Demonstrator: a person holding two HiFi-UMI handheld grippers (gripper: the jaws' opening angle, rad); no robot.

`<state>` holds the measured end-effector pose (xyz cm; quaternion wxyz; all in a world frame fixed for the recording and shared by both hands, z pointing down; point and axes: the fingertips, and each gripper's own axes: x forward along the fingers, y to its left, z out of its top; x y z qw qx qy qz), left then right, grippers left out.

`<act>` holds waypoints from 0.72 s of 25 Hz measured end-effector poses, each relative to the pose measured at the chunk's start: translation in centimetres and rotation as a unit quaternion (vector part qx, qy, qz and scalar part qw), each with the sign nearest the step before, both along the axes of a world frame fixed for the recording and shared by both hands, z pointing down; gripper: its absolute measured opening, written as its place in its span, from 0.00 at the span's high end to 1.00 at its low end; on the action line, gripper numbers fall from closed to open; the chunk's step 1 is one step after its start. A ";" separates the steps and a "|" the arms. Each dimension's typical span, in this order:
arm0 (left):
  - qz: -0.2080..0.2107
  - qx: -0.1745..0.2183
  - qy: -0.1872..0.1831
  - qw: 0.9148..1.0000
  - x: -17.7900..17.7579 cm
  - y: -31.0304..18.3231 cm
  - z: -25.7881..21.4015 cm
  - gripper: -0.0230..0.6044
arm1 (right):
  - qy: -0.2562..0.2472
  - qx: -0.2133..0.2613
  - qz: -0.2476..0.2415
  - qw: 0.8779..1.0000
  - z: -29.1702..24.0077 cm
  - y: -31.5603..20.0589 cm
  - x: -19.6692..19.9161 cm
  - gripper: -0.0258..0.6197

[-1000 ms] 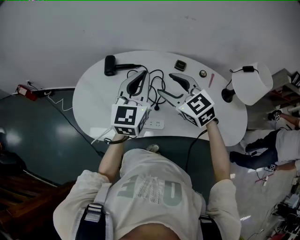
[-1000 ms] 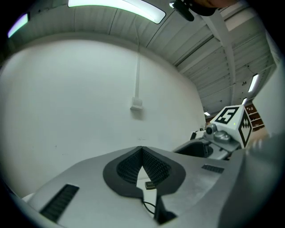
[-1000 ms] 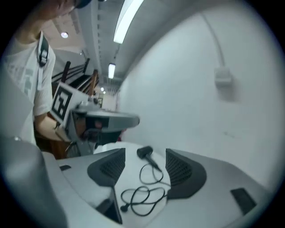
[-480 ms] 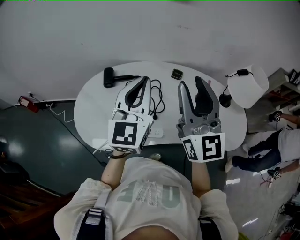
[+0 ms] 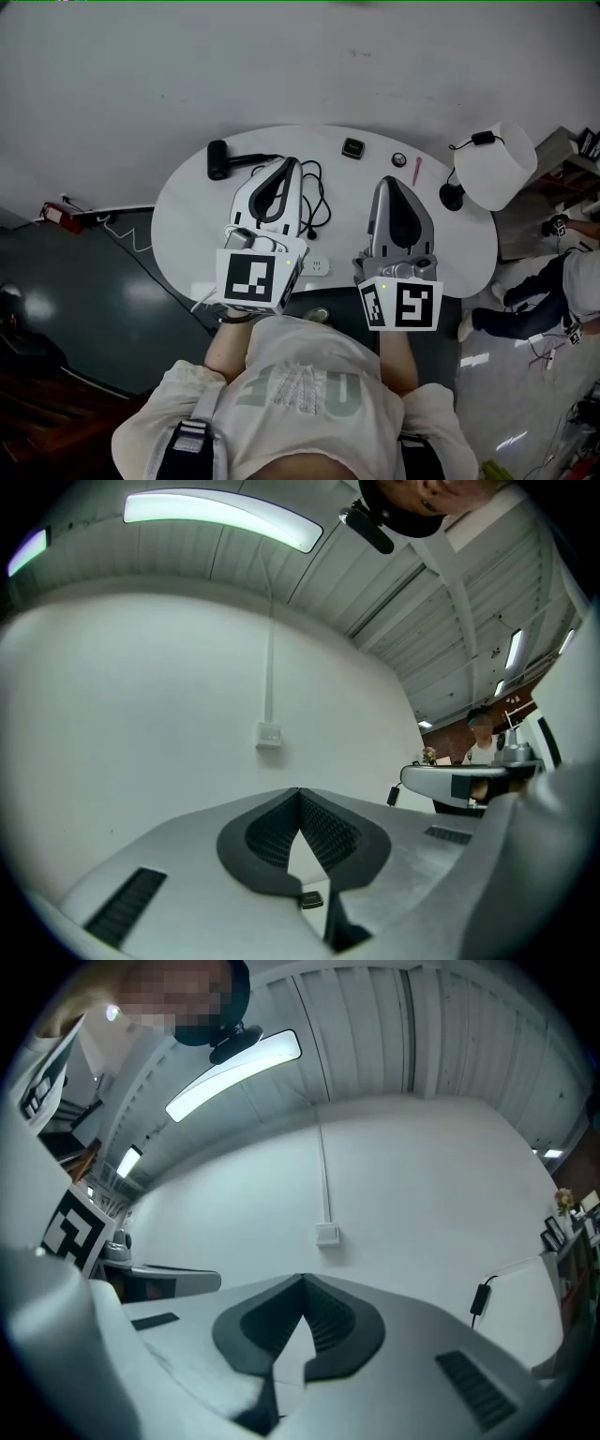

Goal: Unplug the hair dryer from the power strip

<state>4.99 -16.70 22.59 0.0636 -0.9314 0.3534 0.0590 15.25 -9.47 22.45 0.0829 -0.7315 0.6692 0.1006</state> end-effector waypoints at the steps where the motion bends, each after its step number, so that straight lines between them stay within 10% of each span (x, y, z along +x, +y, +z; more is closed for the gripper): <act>1: -0.001 0.001 0.000 1.000 0.0 0.0 -0.1 0.95 | 0.000 0.000 0.001 1.000 0.0 0.0 0.1 0.95; 18: -0.012 0.001 -0.005 1.000 -1.0 0.7 0.3 0.95 | 0.011 -0.012 -0.007 1.000 0.5 0.4 -0.1 0.95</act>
